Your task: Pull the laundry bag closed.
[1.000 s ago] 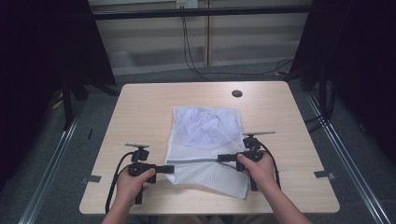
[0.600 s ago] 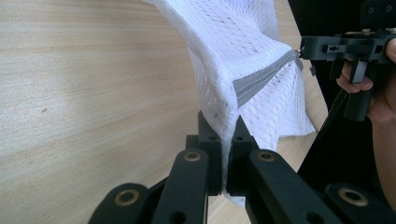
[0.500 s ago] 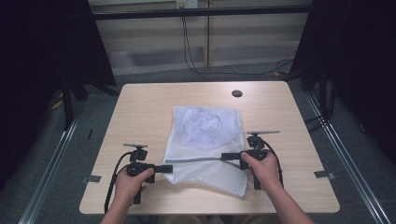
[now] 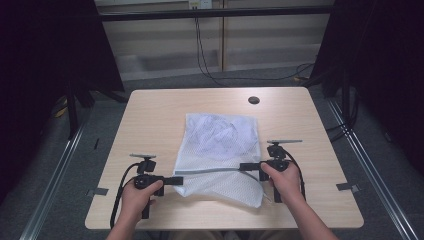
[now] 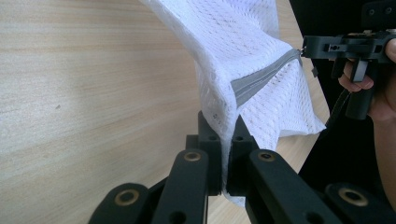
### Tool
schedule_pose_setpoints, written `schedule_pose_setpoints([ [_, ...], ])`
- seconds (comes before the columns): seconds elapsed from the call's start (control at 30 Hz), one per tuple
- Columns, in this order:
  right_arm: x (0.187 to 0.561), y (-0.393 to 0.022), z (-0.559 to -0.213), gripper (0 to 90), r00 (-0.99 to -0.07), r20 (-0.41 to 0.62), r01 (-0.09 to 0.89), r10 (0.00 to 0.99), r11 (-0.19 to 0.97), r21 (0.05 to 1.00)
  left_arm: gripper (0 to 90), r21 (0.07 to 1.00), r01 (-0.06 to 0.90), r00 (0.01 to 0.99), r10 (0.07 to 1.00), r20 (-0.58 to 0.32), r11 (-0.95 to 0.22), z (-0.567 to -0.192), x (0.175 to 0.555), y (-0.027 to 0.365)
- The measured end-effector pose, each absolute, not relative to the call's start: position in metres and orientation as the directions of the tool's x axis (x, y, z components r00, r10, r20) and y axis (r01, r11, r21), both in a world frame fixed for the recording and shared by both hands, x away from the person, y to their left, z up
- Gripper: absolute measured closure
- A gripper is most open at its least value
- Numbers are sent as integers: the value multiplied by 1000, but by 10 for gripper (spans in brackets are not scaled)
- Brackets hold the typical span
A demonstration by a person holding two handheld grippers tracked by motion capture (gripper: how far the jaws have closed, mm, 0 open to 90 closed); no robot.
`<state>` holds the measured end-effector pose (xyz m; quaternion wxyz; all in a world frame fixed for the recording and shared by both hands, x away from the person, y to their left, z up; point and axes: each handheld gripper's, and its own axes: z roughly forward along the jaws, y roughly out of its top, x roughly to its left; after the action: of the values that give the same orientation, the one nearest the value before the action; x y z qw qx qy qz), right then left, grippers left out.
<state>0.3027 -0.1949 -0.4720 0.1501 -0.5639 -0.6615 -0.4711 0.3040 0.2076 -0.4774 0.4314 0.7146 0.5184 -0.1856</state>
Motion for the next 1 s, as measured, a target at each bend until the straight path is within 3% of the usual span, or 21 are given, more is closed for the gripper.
schedule_pose_setpoints([
  [1.0,303,-195,-472,874,-316,737,893,598,-76,444,883,419,903,390,581,-714,-91,-477,304,209],
])
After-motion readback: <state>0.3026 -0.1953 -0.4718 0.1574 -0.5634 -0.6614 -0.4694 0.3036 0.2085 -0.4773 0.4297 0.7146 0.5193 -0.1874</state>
